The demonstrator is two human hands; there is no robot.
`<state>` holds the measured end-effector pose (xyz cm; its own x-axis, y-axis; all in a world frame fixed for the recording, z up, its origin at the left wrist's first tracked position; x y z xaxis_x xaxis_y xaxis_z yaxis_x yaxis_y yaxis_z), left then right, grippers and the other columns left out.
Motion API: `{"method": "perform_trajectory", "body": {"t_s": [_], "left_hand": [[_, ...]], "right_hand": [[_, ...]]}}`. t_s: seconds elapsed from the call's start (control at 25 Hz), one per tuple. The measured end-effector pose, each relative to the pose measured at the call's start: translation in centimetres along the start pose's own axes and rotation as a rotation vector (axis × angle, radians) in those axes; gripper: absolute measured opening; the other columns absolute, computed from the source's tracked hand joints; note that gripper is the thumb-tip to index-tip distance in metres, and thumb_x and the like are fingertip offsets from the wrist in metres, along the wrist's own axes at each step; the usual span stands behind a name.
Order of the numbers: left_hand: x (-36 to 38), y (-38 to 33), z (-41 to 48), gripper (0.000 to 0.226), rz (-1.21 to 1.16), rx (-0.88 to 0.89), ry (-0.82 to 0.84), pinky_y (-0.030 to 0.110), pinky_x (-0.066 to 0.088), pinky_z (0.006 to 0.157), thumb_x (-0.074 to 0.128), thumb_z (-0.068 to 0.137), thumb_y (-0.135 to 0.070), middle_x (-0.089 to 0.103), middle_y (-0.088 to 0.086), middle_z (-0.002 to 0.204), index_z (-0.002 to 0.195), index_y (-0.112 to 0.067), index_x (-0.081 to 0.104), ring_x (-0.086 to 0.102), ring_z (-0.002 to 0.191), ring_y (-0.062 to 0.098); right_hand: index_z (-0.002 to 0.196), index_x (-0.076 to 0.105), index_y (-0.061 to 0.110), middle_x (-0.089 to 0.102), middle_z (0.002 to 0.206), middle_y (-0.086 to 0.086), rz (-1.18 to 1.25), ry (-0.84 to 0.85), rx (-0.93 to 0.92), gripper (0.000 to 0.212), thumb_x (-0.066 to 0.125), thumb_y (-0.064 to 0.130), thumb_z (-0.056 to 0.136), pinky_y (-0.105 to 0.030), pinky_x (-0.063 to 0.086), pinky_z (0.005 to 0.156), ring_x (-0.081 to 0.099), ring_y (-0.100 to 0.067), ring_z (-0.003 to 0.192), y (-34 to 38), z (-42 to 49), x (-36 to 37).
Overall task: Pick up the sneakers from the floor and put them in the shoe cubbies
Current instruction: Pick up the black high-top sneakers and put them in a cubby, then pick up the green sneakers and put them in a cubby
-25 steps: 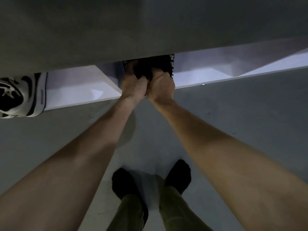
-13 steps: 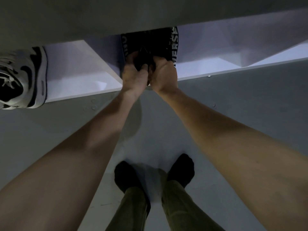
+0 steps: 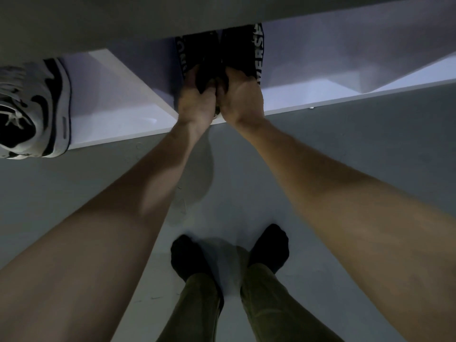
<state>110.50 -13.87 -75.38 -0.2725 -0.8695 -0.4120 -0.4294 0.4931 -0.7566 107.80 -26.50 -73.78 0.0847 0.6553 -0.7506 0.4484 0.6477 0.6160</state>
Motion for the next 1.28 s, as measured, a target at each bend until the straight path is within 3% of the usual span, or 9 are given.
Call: {"method": "perform_trajectory", "body": {"t_s": [0.16,0.32,0.48,0.72,0.8,0.92,1.08,1.16,1.28], "left_hand": [[-0.7,2.2,-5.5,0.046,-0.185,-0.127,-0.035,0.031,0.053,0.099,0.062,0.090,-0.029,0.069,0.004,0.122,0.133,-0.013,0.056,0.066,0.110,0.018],[-3.0,3.3,-14.5,0.033,-0.198,-0.296,0.032,0.023,0.049,0.076,0.059,0.096,-0.021,0.064,0.002,0.110,0.128,-0.014,0.057,0.062,0.093,0.017],[-2.6,-0.1,-21.5,0.013,-0.074,-0.324,0.207,0.026,0.050,0.070,0.054,0.099,-0.019,0.067,0.006,0.104,0.111,-0.018,0.059,0.064,0.077,0.017],[-2.3,-6.0,-31.5,0.017,0.149,-0.250,0.475,0.023,0.050,0.077,0.064,0.093,-0.024,0.071,0.000,0.096,0.106,-0.016,0.070,0.063,0.078,0.009],[-2.6,-8.8,-35.8,0.025,0.248,-0.172,0.567,0.011,0.047,0.075,0.070,0.090,-0.026,0.070,-0.003,0.093,0.107,-0.009,0.073,0.060,0.077,-0.001],[-3.8,-10.8,-43.5,0.038,0.329,-0.151,0.717,0.023,0.052,0.072,0.074,0.088,-0.030,0.069,-0.001,0.100,0.120,-0.010,0.064,0.063,0.079,0.009],[-3.9,-11.6,-55.1,0.041,0.529,-0.045,0.910,0.016,0.051,0.075,0.077,0.085,-0.025,0.069,-0.002,0.096,0.121,-0.009,0.063,0.065,0.090,0.016],[-3.5,-11.4,-63.3,0.036,0.644,0.069,1.072,0.009,0.047,0.077,0.080,0.082,-0.025,0.072,0.000,0.104,0.112,-0.010,0.069,0.066,0.099,0.014],[-3.9,-8.8,-75.8,0.045,0.784,0.168,1.339,0.027,0.053,0.088,0.082,0.078,-0.030,0.070,-0.001,0.116,0.117,-0.016,0.066,0.066,0.095,0.007]], "right_hand": [[0.139,0.055,0.007,0.068,0.128,-0.013,0.157,-0.103,0.040,0.047,0.048,0.028,0.097,-0.038,0.053,0.089,0.064,-0.031,0.115,1.0,-6.7,-3.5],[0.140,0.056,0.012,0.073,0.122,-0.005,0.323,-0.011,0.208,0.045,0.053,0.021,0.096,-0.031,0.054,0.092,0.069,-0.020,0.108,-0.2,-16.8,-6.5],[0.130,0.066,0.017,0.072,0.113,0.009,0.467,0.068,0.555,0.035,0.054,0.027,0.099,-0.014,0.050,0.084,0.066,-0.007,0.097,-3.5,-24.7,-9.4],[0.131,0.061,0.025,0.070,0.118,0.007,0.557,-0.003,0.731,0.042,0.057,0.045,0.094,-0.039,0.052,0.101,0.066,-0.013,0.110,-2.7,-34.3,-16.9],[0.134,0.056,0.034,0.071,0.116,0.007,0.633,-0.080,0.813,0.050,0.058,0.053,0.088,-0.045,0.055,0.097,0.069,-0.015,0.105,-2.3,-38.8,-19.7],[0.125,0.063,0.039,0.074,0.106,0.007,0.744,-0.258,0.929,0.057,0.060,0.065,0.074,-0.049,0.057,0.091,0.071,-0.015,0.097,-0.9,-47.8,-23.9],[0.122,0.067,0.028,0.073,0.107,0.003,0.926,-0.525,1.110,0.047,0.073,0.049,0.081,-0.045,0.057,0.092,0.070,-0.015,0.097,1.7,-63.2,-26.8],[0.124,0.064,0.028,0.073,0.107,0.002,1.066,-0.677,1.222,0.049,0.074,0.049,0.081,-0.036,0.059,0.079,0.071,-0.017,0.090,3.4,-72.4,-26.8],[0.121,0.062,0.024,0.071,0.096,-0.003,1.246,-0.903,1.351,0.037,0.075,0.033,0.087,-0.028,0.053,0.067,0.068,-0.019,0.083,6.0,-84.9,-25.2]]}}
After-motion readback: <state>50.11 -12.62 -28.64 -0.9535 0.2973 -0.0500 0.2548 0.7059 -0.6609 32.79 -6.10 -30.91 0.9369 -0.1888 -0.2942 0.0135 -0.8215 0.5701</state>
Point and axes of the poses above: each hand's wrist, its own z-axis towards the middle knuckle, its own x-axis out of the palm, y = z × x, the point moved 9 cm from there along z, towards the middle knuckle
